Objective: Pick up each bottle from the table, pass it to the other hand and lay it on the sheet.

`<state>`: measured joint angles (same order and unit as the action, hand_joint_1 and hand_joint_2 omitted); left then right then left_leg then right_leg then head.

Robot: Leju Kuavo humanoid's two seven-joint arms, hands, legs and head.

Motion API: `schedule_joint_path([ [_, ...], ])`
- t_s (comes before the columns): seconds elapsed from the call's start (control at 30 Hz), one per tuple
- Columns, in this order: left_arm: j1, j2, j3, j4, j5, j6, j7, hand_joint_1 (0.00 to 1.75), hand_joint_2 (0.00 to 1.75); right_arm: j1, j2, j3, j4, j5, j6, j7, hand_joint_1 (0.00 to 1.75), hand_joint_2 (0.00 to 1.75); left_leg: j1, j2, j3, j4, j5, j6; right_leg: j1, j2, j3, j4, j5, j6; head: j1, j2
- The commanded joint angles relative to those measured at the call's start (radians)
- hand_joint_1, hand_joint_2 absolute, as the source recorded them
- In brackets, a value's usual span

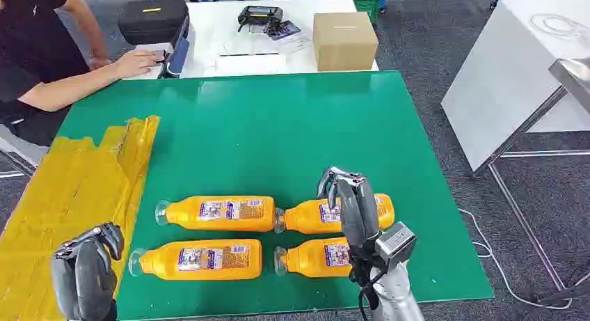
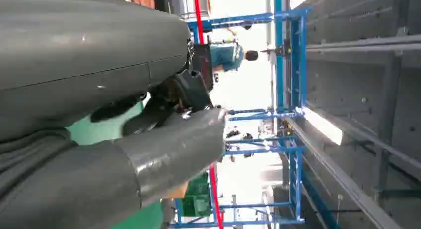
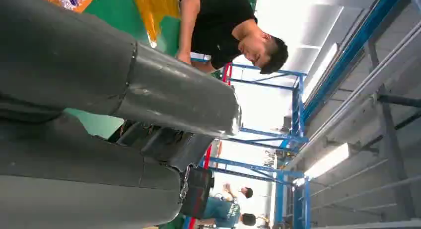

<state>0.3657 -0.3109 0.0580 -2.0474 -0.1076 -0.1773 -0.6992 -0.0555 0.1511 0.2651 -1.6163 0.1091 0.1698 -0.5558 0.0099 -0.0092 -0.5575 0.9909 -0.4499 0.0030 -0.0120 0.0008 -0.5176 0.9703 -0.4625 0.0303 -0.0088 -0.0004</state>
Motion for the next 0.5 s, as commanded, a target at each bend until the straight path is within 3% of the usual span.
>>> schedule_joint_path([
  [0.03,-0.024,0.003,0.017,0.067,0.063,-0.017,0.001,0.0,0.0,-0.032,-0.029,0.01,0.045,0.036,-0.037,0.024,0.0,0.0,0.0,0.0,0.002,-0.001,0.0,0.0,0.0,0.0,0.002,-0.002,0.0,-0.001,0.0,0.0],
  [0.4,-0.017,0.015,-0.024,0.05,-0.015,0.016,0.001,0.0,0.0,-0.03,-0.035,0.013,0.042,0.05,-0.051,0.027,0.0,0.0,0.0,0.001,0.002,-0.001,0.0,0.0,0.001,0.0,0.003,-0.002,0.0,-0.001,0.0,0.0],
  [0.5,-0.019,0.018,-0.024,0.075,-0.005,0.016,0.001,0.0,0.0,-0.038,-0.049,0.035,0.044,0.154,-0.114,0.053,0.0,0.0,0.0,0.001,0.001,-0.001,0.0,0.0,0.0,0.0,0.002,-0.001,0.0,-0.001,0.0,0.0],
])
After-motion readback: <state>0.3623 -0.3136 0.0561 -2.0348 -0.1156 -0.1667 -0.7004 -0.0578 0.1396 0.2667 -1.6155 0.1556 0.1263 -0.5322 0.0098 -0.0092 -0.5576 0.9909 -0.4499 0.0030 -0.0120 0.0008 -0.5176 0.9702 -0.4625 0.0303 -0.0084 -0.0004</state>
